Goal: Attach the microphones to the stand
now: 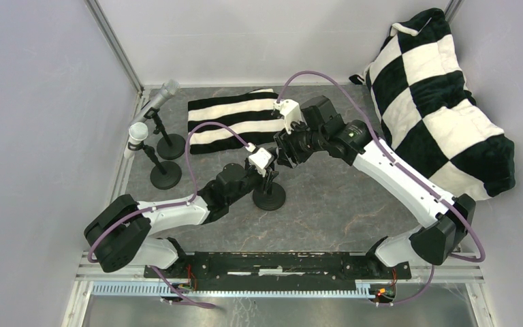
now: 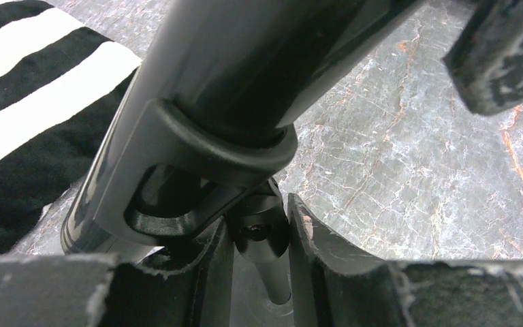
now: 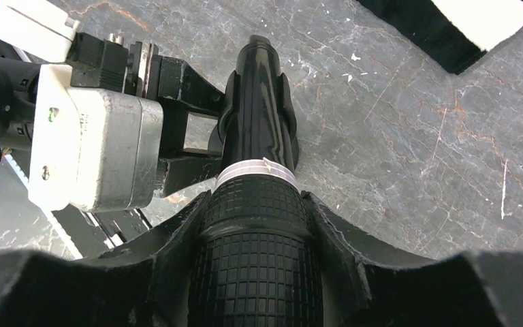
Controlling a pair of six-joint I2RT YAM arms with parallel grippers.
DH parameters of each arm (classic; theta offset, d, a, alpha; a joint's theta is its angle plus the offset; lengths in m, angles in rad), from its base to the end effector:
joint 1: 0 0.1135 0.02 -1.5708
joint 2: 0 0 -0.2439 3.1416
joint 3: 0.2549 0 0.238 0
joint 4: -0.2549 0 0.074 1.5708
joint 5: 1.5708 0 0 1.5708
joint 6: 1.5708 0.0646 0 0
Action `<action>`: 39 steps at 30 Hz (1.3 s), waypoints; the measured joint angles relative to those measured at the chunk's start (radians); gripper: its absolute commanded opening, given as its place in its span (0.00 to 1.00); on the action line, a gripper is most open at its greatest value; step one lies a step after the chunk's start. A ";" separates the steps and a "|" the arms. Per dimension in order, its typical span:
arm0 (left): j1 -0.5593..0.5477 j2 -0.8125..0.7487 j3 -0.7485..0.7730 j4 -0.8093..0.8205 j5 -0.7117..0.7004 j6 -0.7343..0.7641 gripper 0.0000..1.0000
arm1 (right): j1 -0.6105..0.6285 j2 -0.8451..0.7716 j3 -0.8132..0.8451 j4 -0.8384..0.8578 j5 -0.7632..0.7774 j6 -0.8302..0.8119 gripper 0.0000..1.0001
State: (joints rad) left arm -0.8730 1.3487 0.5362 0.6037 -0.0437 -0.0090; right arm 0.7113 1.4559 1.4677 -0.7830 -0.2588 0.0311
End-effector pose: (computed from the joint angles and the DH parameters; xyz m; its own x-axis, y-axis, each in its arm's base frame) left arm 0.1973 -0.2309 0.1968 -0.1398 0.1528 -0.9783 0.7368 0.6761 0.0003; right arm 0.2312 0.2211 0.3234 -0.5517 -0.4357 -0.7112 -0.7533 0.6263 0.2006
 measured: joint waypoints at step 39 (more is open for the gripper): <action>-0.045 -0.003 -0.045 0.071 -0.032 0.000 0.02 | 0.015 -0.185 -0.071 0.025 -0.093 -0.126 0.75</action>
State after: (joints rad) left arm -0.9180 1.3453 0.4911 0.6743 -0.0753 -0.0090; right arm 0.7261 1.2705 1.3964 -0.7578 -0.3515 -0.0944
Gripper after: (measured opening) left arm 0.371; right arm 0.743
